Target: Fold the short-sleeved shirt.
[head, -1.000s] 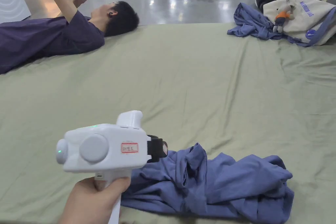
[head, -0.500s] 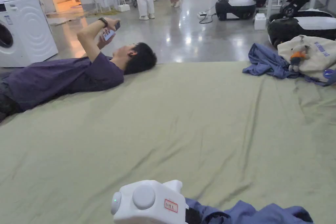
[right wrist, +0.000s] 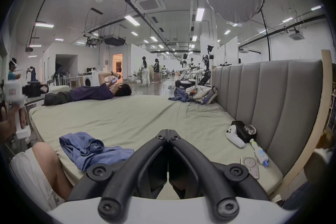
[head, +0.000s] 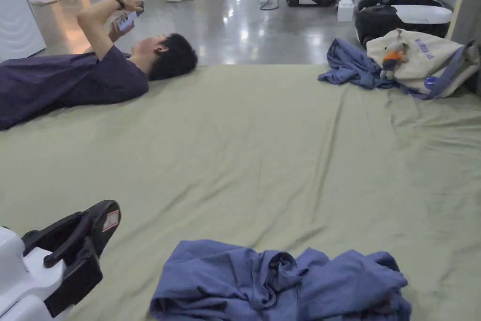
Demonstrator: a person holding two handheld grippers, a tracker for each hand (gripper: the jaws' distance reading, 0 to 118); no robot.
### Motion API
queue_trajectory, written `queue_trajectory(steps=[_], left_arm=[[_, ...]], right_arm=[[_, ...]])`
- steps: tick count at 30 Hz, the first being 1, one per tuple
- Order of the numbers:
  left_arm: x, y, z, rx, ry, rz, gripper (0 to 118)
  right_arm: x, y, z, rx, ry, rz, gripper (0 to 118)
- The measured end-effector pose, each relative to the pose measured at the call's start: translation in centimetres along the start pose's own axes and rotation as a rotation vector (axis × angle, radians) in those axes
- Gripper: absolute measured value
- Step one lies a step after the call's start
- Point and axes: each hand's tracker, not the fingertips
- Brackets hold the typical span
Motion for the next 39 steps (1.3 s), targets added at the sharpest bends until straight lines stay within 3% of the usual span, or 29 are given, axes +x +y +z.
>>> queue_trajectory(steps=[2,4,7,9,10,11,12,13,15,17,21,24,30,32,34,35,37,39], left_arm=[[-0.6,-1.5,-0.2,-0.102,0.089,-0.046,1],[-1.3,-1.8,-1.0,-0.145,0.079,-0.037,1],[-2.7,-0.9,-1.7,-0.144,0.019,0.078,1],[-4.7,0.6,-4.5,-0.273,-0.065,0.189,2],[-5.8,0.9,-6.3,-0.386,-0.095,0.267,15],[-6.2,1.0,-8.6,-0.512,-0.081,0.33,54],[-6.4,0.8,-10.2,-0.599,-0.077,0.355,106],[-6.9,0.2,-11.5,-0.602,-0.125,0.402,111],[-8.1,-0.9,-14.9,-0.776,-0.217,0.577,111],[-7.6,-2.3,-17.7,-0.926,-0.157,0.643,111],[-5.3,-4.4,-20.8,-1.02,-0.062,0.435,111],[-4.8,-5.9,-22.3,-1.106,-0.145,0.509,111],[-2.2,-6.3,-23.8,-1.192,-0.089,0.352,109],[-1.4,-5.5,-23.4,-1.19,-0.09,0.309,98],[-0.3,-5.1,-23.3,-1.195,-0.052,0.183,89],[0.1,-5.1,-23.1,-1.192,-0.065,0.19,77],[0.3,-5.0,-23.0,-1.191,-0.069,0.203,65],[0.0,-4.8,-22.9,-1.135,-0.107,0.257,39]], right_arm=[[0.0,-0.4,-0.1,-0.025,0.028,-0.026,2],[-0.4,-0.3,-0.3,-0.033,0.026,0.006,2],[-0.7,0.4,-0.6,-0.032,0.028,0.036,2],[-0.9,0.6,-0.8,-0.033,0.034,0.04,2],[-0.9,0.7,-0.9,-0.038,0.038,0.042,2],[-1.0,0.7,-1.1,-0.044,0.04,0.045,2],[-1.0,0.7,-1.2,-0.047,0.041,0.046,2],[-1.0,0.6,-1.2,-0.051,0.046,0.046,2],[-1.0,0.5,-1.3,-0.061,0.058,0.043,2],[-0.9,0.3,-1.4,-0.074,0.061,0.047,2],[-0.7,0.0,-1.5,-0.086,0.066,0.044,2],[-0.4,-0.1,-1.7,-0.098,0.06,0.048,2],[0.2,-0.8,-2.2,-0.123,0.055,0.033,2],[0.1,-1.0,-2.2,-0.133,0.059,0.044,2],[-0.2,-1.2,-2.2,-0.14,0.053,0.069,2],[-0.2,-1.2,-2.3,-0.145,0.051,0.076,2],[-0.1,-1.3,-2.3,-0.152,0.053,0.078,2],[0.0,-1.3,-2.3,-0.153,0.053,0.079,2]])
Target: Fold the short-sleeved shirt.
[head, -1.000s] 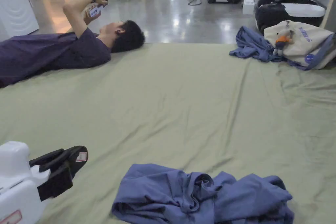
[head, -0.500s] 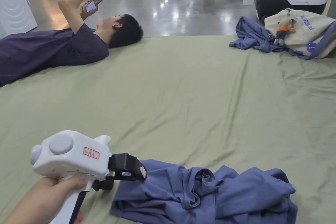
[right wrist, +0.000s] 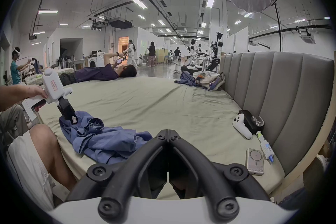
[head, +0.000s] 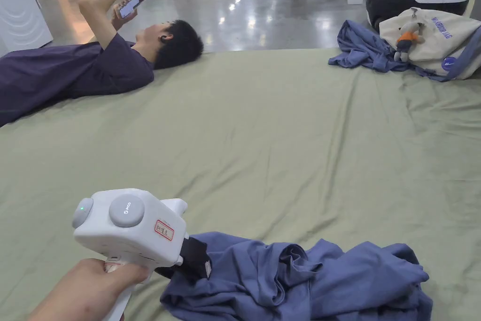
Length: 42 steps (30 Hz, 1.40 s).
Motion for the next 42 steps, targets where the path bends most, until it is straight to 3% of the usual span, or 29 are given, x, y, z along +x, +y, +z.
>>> queue_trajectory(steps=[1,2,10,15,19,22,25,29,33,36,42], left_arm=[[-0.5,0.1,0.1,0.01,-0.031,0.021,27],[-1.0,0.1,0.1,0.007,-0.046,0.055,23],[-8.4,-0.5,3.6,0.129,-0.319,0.321,19],[-10.5,-1.6,8.1,0.315,-0.24,0.325,16],[-11.0,-1.9,9.9,0.331,-0.231,0.333,15],[-10.6,-1.9,11.1,0.359,-0.141,0.348,15],[-8.2,-1.7,13.1,0.404,-0.047,0.28,15],[-3.1,-1.3,15.3,0.445,-0.041,0.155,15],[3.7,-0.4,12.9,0.397,0.107,0.002,15],[7.9,-0.7,9.9,0.398,0.02,-0.046,15],[12.3,-1.1,3.3,0.33,-0.018,-0.08,15]], right_arm=[[0.1,0.0,0.1,0.002,-0.005,-0.003,2],[0.1,0.1,0.2,0.004,-0.006,-0.007,2],[0.8,0.2,0.3,0.002,-0.023,-0.033,2],[0.8,0.1,0.2,-0.005,-0.025,-0.034,2],[0.9,0.0,0.1,-0.014,-0.031,-0.036,2],[0.7,0.2,0.0,-0.019,-0.039,-0.027,2],[0.7,0.2,0.1,-0.021,-0.04,-0.028,2],[0.6,0.1,0.1,-0.028,-0.041,-0.025,2],[0.7,0.1,0.1,-0.028,-0.039,-0.031,2],[0.8,0.1,0.2,-0.025,-0.039,-0.034,2],[0.9,-0.1,0.3,-0.032,-0.032,-0.037,2]])
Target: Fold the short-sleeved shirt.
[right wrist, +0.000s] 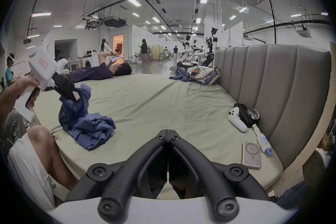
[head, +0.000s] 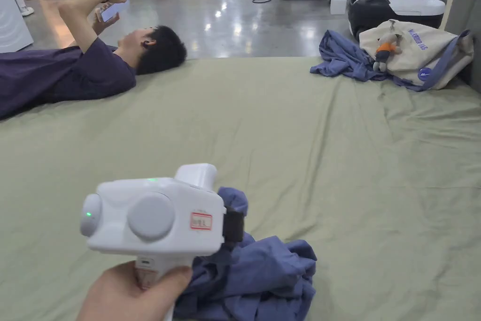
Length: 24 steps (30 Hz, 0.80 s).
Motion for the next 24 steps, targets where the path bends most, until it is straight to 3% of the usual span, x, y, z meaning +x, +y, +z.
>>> queue_trajectory(steps=[8,9,10,12,14,16,20,22,23,24], left_arm=[[2.8,-3.1,-4.4,-0.025,-0.039,-0.036,17],[2.4,-3.3,-4.8,-0.033,-0.059,-0.028,31],[1.7,-3.5,-5.1,-0.047,-0.114,-0.004,56],[0.5,-3.5,-4.8,-0.058,-0.273,0.085,73],[-0.1,-2.8,-2.6,0.021,-0.279,0.14,81],[-0.1,-2.0,0.7,0.144,-0.299,0.072,81],[-0.4,-1.3,3.2,0.308,-0.101,0.039,81],[-0.4,-1.0,1.4,0.226,-0.096,-0.008,72],[-0.2,-0.7,0.0,0.156,-0.095,-0.017,52],[-0.1,-0.9,-1.4,0.149,-0.075,0.039,3]], right_arm=[[0.3,0.0,0.0,-0.002,-0.003,-0.009,2],[0.3,0.0,0.0,-0.005,-0.002,-0.013,2],[0.3,-0.1,-0.1,-0.008,-0.002,-0.014,2],[0.3,-0.2,-0.1,-0.013,0.001,-0.013,2],[0.2,-0.2,-0.1,-0.016,0.004,-0.011,2],[0.2,-0.2,-0.1,-0.016,0.003,-0.009,2],[-0.1,0.1,0.0,-0.011,0.008,-0.002,2],[-0.2,0.2,0.1,-0.011,0.009,0.003,2],[-0.3,0.3,0.1,-0.011,0.011,0.006,2],[-0.3,0.3,0.1,-0.01,0.012,0.009,2]])
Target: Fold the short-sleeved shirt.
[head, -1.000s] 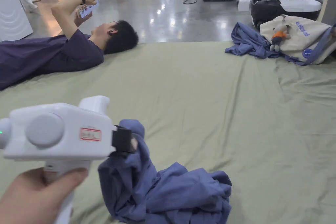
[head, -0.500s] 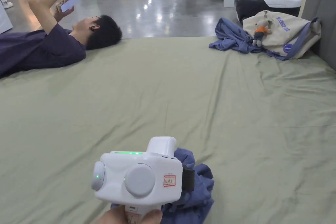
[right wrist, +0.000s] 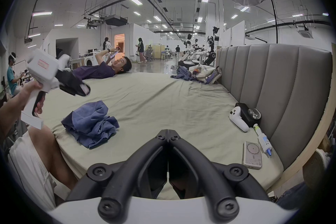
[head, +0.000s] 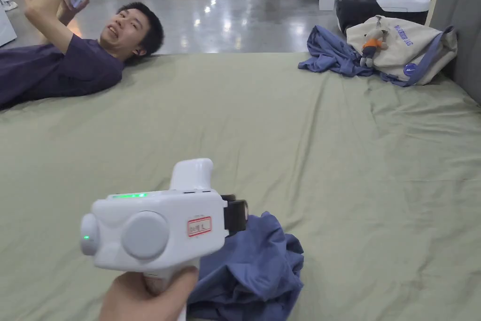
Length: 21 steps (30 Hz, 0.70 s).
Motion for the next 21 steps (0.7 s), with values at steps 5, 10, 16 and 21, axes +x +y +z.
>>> queue_trajectory(steps=[5,10,16,21], left_arm=[[1.3,-2.9,-5.5,-0.202,-0.026,-0.013,1],[1.0,-4.6,-8.5,-0.262,0.002,-0.035,1],[1.8,-2.7,-3.1,-0.059,-0.072,-0.13,1],[-1.7,-4.8,12.5,0.461,0.041,-0.317,1]], right_arm=[[0.2,-0.2,-0.2,-0.009,0.001,-0.001,2],[0.3,-0.4,-0.4,-0.022,-0.002,-0.003,2],[0.4,0.2,-0.5,-0.011,0.011,-0.013,2],[-0.2,1.4,1.6,0.103,0.008,0.024,2]])
